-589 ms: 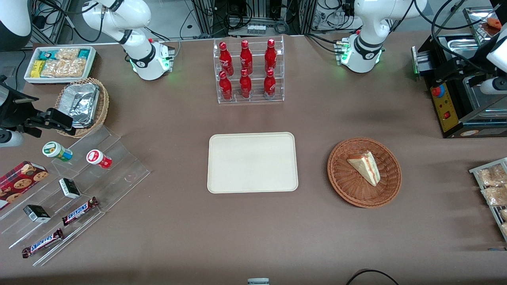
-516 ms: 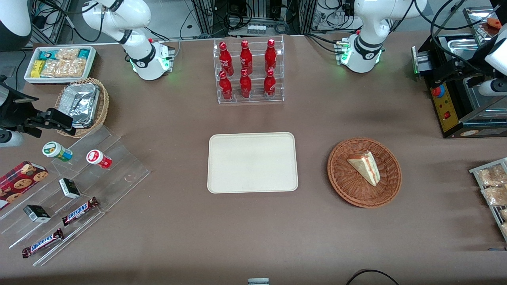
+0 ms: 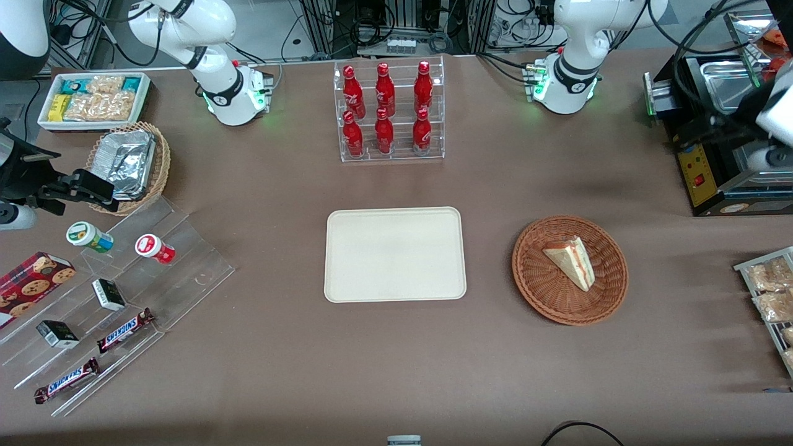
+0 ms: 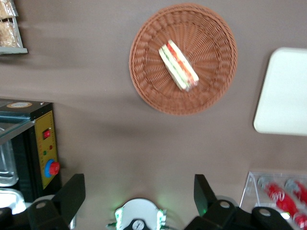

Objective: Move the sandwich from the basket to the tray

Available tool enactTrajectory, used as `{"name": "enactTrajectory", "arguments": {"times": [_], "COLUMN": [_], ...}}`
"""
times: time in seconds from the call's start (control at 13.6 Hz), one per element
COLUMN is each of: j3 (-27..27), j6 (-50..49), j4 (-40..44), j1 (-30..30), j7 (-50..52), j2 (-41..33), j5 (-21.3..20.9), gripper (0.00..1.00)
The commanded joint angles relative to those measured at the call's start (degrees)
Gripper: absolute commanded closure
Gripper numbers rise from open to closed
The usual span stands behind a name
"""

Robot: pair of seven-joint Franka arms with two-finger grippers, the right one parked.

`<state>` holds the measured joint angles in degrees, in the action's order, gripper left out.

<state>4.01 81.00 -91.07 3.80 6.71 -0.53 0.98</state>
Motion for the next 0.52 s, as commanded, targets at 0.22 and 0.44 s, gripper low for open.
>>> {"name": "enactTrajectory", "arguments": {"times": [0.22, 0.44], "j3": [-0.75, -0.67], "j6": [14.34, 21.11], "j4": [-4.20, -4.55], "j1": [1.55, 4.89], "j7": [20.93, 33.59], "j2": [8.69, 14.49], "j5": [0.34, 0.34], "gripper": [0.00, 0.00]}}
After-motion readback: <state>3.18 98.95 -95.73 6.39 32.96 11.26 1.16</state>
